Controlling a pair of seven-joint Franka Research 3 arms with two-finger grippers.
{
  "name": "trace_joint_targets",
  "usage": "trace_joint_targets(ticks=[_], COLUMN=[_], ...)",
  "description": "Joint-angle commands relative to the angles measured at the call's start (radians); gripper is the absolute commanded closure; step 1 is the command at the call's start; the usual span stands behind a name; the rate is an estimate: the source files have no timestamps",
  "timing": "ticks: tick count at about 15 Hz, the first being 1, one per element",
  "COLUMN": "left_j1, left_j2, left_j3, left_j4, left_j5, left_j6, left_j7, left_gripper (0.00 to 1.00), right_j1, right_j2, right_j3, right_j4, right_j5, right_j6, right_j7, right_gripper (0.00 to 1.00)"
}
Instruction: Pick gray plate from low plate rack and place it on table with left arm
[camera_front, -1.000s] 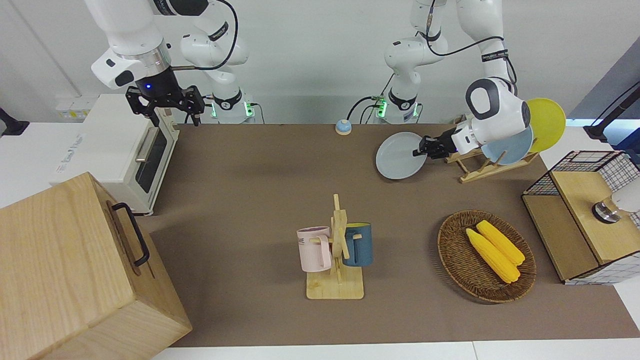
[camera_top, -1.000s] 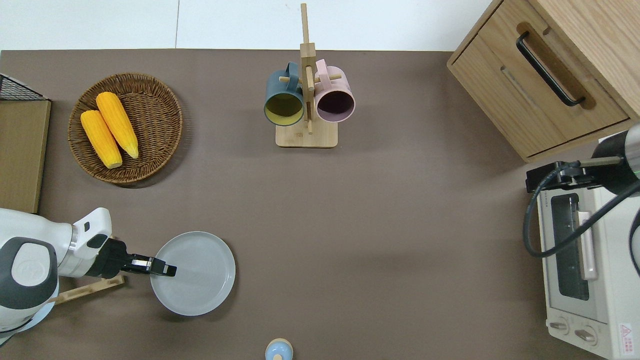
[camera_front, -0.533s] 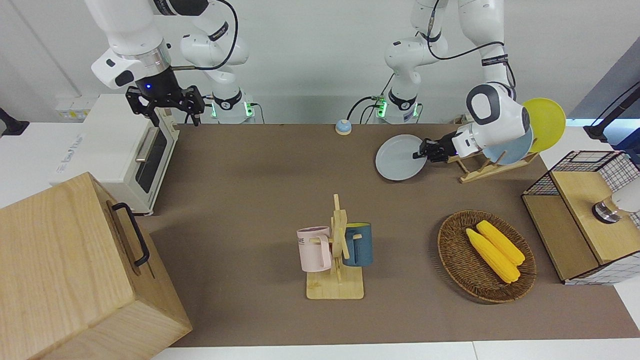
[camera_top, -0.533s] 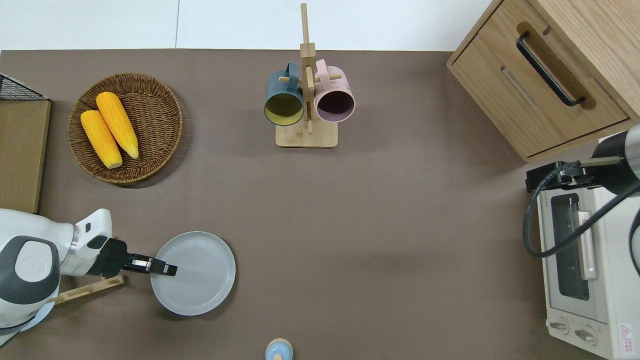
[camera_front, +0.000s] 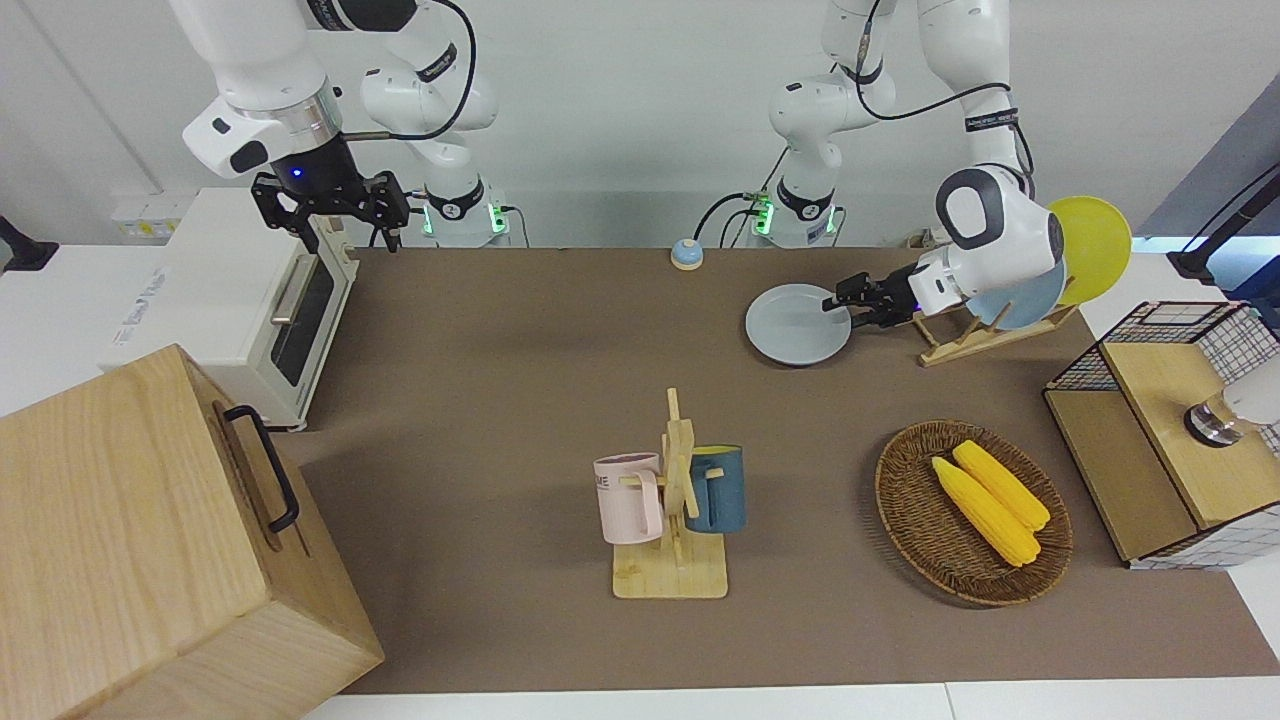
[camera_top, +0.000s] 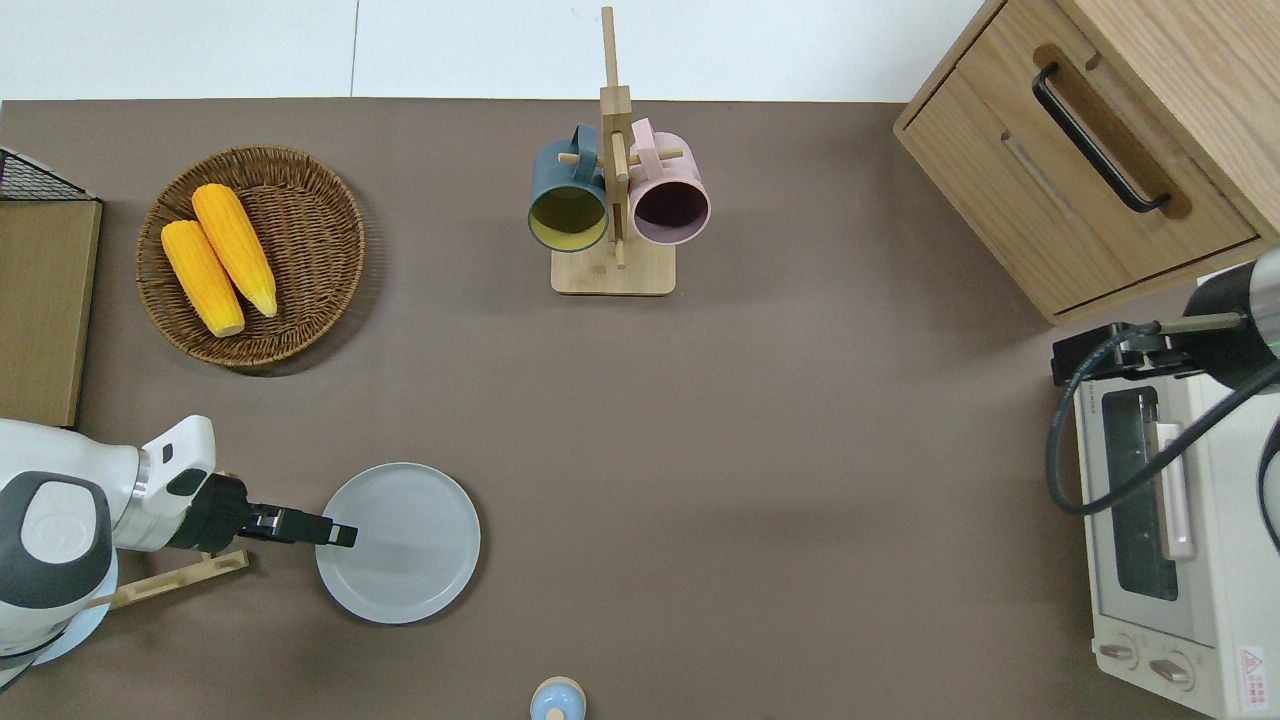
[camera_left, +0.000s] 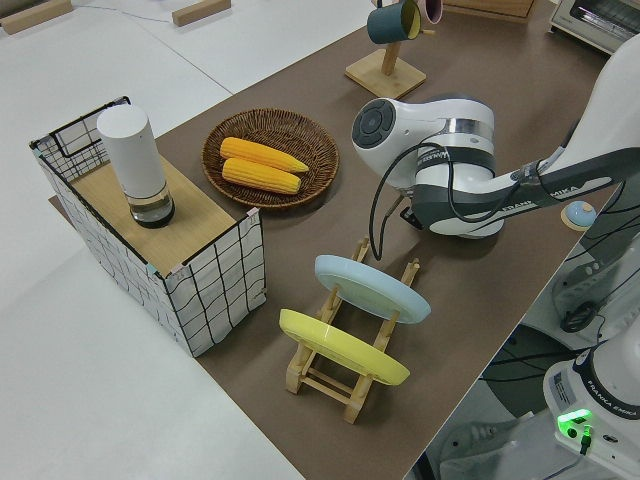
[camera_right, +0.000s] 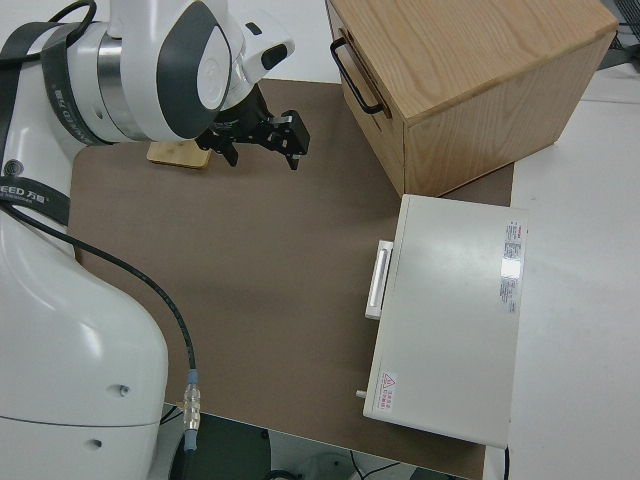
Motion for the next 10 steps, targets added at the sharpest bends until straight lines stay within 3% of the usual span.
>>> trace_joint_targets(ticks=[1,6,8,10], left_j1=[0.005,0.005,-0.011,-0.021], left_j2=[-0.007,-0.031,-0.04,-0.037], left_j3=[0.011,0.027,0.021,0.002], left_j4=[0.037,0.131,0.261,0.402], left_j5=[0.011,0.023,0.192,0.284], left_j6=[0.0,-0.027,-0.091,-0.182], left_j7=[0.016,-0.073,-0.215,-0.358], left_gripper=[0.01,0.01,0.01,0.01], right_j1=[0.007,0.007,0.007,0.007], right_j2=[0.0,0.0,0.0,0.0], right_j3=[-0.006,-0.006,-0.006,-0.006], right_j4=[0.006,0.006,0.006,0.006], right_j5=[0.003,0.003,0.003,0.003], right_j6=[-0.002,-0.002,-0.001,-0.001], right_j7=[0.004,0.004,0.004,0.004], right_gripper=[0.017,0.017,0.017,0.017])
